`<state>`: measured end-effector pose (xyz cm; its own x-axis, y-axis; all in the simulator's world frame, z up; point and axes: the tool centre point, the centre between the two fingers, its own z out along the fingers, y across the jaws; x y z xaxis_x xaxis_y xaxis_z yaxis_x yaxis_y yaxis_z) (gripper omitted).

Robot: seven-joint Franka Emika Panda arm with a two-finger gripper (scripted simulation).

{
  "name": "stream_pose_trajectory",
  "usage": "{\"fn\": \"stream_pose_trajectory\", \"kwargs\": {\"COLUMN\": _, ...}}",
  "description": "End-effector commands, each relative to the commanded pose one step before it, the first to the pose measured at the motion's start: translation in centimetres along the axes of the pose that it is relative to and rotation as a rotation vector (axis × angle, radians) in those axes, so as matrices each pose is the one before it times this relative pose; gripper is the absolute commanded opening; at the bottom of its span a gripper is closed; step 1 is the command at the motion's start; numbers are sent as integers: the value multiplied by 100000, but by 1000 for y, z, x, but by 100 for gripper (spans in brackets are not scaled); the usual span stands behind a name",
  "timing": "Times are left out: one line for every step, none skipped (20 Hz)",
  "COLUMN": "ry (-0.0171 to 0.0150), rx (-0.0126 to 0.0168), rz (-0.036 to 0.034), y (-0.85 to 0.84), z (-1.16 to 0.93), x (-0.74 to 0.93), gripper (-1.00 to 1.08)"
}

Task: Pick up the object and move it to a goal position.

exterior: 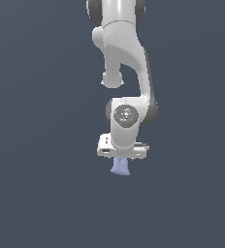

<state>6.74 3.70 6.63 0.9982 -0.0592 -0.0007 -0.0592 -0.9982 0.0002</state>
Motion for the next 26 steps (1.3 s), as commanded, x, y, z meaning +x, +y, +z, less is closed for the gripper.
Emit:
{"fn": "stream_pose_trajectory", "kwargs": {"ry": -58, "rx": -9, "rz": 8, "y": -3, "z": 472, "x": -19, "gripper": 100}}
{"fn": "stream_pose_trajectory", "kwargs": {"ry": 0, "rx": 0, "rz": 0, "y": -9, "z": 339, "x": -2, "gripper": 100}}
{"fn": "stream_pose_trajectory", "kwargs": {"ry": 30, "rx": 7, "rz": 38, "y": 16, "z": 391, "x": -3, "gripper": 100}}
{"fn": "stream_pose_trajectory", "kwargs": {"ry": 0, "rx": 0, "rz": 0, "y": -12, "z": 484, "x": -7, "gripper": 100}}
{"fn": "stream_pose_trajectory", "kwargs": {"ry": 0, "rx": 0, "rz": 0, "y": -13, "z": 555, "x": -10, "gripper": 100}}
{"fn": "stream_pose_trajectory", "kwargs": {"ry": 42, "rx": 10, "rz": 54, "y": 22, "z": 582, "x": -10, "gripper": 100}}
{"fn": "stream_pose_trajectory", "kwargs": {"ry": 0, "rx": 0, "rz": 0, "y": -13, "z": 557, "x": -11, "gripper": 100}}
{"fn": "stream_pose_trajectory", "kwargs": {"ry": 0, "rx": 0, "rz": 0, "y": -12, "z": 475, "x": -6, "gripper": 100}}
{"fn": "stream_pose_trajectory", "kwargs": {"ry": 0, "rx": 0, "rz": 0, "y": -10, "z": 393, "x": 0, "gripper": 100}}
{"fn": "stream_pose_trajectory", "kwargs": {"ry": 42, "rx": 10, "rz": 54, "y": 28, "z": 281, "x": 12, "gripper": 100}}
{"fn": "stream_pose_trajectory", "kwargs": {"ry": 0, "rx": 0, "rz": 0, "y": -8, "z": 228, "x": 18, "gripper": 100}}
{"fn": "stream_pose_trajectory", "kwargs": {"ry": 0, "rx": 0, "rz": 0, "y": -7, "z": 146, "x": 28, "gripper": 100}}
{"fn": "stream_pose_trajectory", "kwargs": {"ry": 0, "rx": 0, "rz": 0, "y": -6, "z": 65, "x": 38, "gripper": 100}}
{"fn": "stream_pose_trajectory", "kwargs": {"ry": 0, "rx": 0, "rz": 0, "y": -5, "z": -6, "x": 40, "gripper": 100}}
{"fn": "stream_pose_trajectory", "kwargs": {"ry": 0, "rx": 0, "rz": 0, "y": -2, "z": -16, "x": 17, "gripper": 100}}
{"fn": "stream_pose_trajectory", "kwargs": {"ry": 0, "rx": 0, "rz": 0, "y": 0, "z": 0, "x": 0, "gripper": -100}}
{"fn": "stream_pose_trajectory", "kwargs": {"ry": 0, "rx": 0, "rz": 0, "y": 0, "z": 0, "x": 0, "gripper": -100}}
{"fn": "stream_pose_trajectory", "kwargs": {"ry": 0, "rx": 0, "rz": 0, "y": 0, "z": 0, "x": 0, "gripper": -100}}
{"fn": "stream_pose_trajectory", "kwargs": {"ry": 0, "rx": 0, "rz": 0, "y": 0, "z": 0, "x": 0, "gripper": -100}}
{"fn": "stream_pose_trajectory", "kwargs": {"ry": 0, "rx": 0, "rz": 0, "y": 0, "z": 0, "x": 0, "gripper": -100}}
{"fn": "stream_pose_trajectory", "kwargs": {"ry": 0, "rx": 0, "rz": 0, "y": 0, "z": 0, "x": 0, "gripper": -100}}
{"fn": "stream_pose_trajectory", "kwargs": {"ry": 0, "rx": 0, "rz": 0, "y": 0, "z": 0, "x": 0, "gripper": -100}}
{"fn": "stream_pose_trajectory", "kwargs": {"ry": 0, "rx": 0, "rz": 0, "y": 0, "z": 0, "x": 0, "gripper": -100}}
{"fn": "stream_pose_trajectory", "kwargs": {"ry": 0, "rx": 0, "rz": 0, "y": 0, "z": 0, "x": 0, "gripper": -100}}
{"fn": "stream_pose_trajectory", "kwargs": {"ry": 0, "rx": 0, "rz": 0, "y": 0, "z": 0, "x": 0, "gripper": -100}}
{"fn": "stream_pose_trajectory", "kwargs": {"ry": 0, "rx": 0, "rz": 0, "y": 1, "z": -4, "x": -10, "gripper": -100}}
